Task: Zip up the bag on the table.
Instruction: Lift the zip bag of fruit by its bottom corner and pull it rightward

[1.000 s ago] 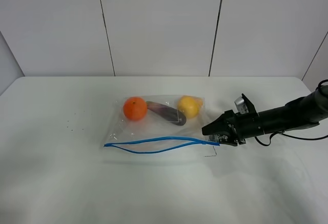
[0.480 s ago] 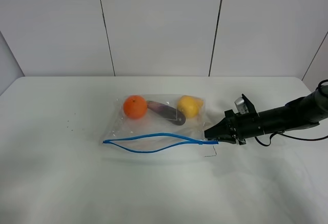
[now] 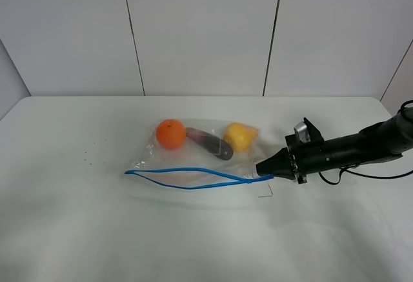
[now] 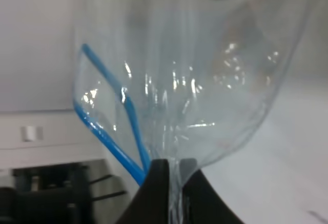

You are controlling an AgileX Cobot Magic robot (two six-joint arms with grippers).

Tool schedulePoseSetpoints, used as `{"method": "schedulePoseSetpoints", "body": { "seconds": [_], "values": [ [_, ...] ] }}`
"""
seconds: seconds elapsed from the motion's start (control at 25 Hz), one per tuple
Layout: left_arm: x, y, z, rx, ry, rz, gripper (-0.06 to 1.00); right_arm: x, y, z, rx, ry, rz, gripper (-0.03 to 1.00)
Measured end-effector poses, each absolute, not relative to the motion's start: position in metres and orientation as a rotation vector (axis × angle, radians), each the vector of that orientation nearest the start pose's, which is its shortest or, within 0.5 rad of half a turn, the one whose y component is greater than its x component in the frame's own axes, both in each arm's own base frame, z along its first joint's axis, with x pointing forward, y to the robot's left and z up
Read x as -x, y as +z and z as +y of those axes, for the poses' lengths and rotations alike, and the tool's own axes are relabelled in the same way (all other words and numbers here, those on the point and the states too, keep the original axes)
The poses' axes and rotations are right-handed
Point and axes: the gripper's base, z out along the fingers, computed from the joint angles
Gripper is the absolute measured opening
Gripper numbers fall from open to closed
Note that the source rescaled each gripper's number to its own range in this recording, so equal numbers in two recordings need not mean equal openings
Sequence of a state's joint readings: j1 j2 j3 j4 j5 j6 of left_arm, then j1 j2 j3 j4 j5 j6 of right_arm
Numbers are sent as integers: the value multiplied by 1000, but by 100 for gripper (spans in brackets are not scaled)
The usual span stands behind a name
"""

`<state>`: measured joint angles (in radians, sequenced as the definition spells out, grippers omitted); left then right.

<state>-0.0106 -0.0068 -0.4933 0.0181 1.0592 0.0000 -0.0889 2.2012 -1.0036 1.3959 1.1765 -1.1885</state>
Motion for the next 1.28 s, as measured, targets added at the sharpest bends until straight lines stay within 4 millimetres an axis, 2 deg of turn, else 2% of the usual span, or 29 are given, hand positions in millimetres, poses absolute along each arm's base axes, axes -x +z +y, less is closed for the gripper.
{"method": "schedulePoseSetpoints", "body": {
  "seconds": [0.2, 0.36, 0.68, 0.84, 1.08, 1.28],
  "values": [
    [5, 275, 1, -10, 15, 2043, 92, -339, 86, 54, -154, 1685, 2541, 0],
    [5, 275, 1, -10, 15, 2043, 92, -340, 94, 55, -205, 1695, 2547, 0],
    [5, 275, 1, -10, 15, 2043, 92, -345, 132, 55, -294, 1709, 2457, 0],
    [5, 275, 1, -10, 15, 2043, 92, -347, 143, 55, -328, 1722, 2418, 0],
    [5, 275, 1, -10, 15, 2043, 92, -347, 150, 55, -346, 1731, 2401, 0],
    [5, 275, 1, -10, 15, 2043, 92, -345, 150, 70, -314, 1753, 2422, 0]
  ]
}}
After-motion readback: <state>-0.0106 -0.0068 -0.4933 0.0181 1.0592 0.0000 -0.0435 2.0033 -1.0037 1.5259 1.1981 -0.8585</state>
